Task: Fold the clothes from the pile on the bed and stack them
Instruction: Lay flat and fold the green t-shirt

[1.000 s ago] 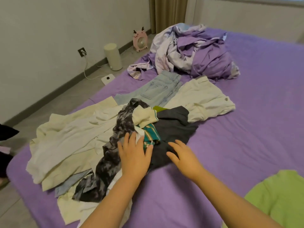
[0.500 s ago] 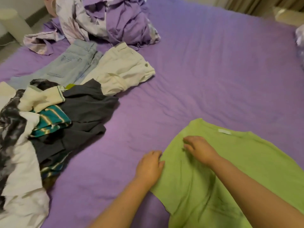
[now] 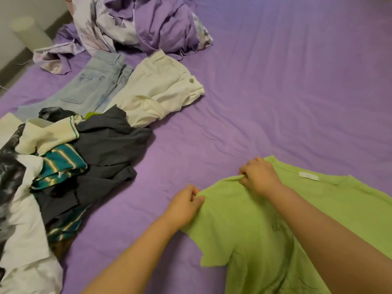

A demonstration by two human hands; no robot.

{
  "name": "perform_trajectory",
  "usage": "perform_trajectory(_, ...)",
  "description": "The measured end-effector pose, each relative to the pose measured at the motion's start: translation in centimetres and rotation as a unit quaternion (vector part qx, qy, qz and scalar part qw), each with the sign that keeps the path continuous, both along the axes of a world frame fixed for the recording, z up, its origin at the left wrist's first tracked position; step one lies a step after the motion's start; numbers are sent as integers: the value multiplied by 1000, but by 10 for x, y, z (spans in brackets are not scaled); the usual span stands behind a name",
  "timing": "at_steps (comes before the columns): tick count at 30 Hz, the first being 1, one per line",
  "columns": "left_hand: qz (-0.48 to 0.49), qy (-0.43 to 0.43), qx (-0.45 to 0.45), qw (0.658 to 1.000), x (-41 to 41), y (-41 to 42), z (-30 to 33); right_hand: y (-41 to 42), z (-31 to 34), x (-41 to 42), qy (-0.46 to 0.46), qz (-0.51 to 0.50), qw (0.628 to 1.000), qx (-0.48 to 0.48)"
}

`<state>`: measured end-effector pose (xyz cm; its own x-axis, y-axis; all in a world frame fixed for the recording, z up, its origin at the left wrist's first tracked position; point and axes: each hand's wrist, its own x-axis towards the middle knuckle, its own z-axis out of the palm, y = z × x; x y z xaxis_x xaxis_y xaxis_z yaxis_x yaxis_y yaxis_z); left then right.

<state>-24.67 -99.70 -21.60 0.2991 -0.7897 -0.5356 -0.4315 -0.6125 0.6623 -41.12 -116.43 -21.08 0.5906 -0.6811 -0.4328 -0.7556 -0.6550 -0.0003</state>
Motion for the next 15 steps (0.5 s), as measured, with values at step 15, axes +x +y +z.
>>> perform_trajectory(15, -112, -359, 87, 923, 77, -34, -9, -13, -20, 48, -223, -176, 958, 50)
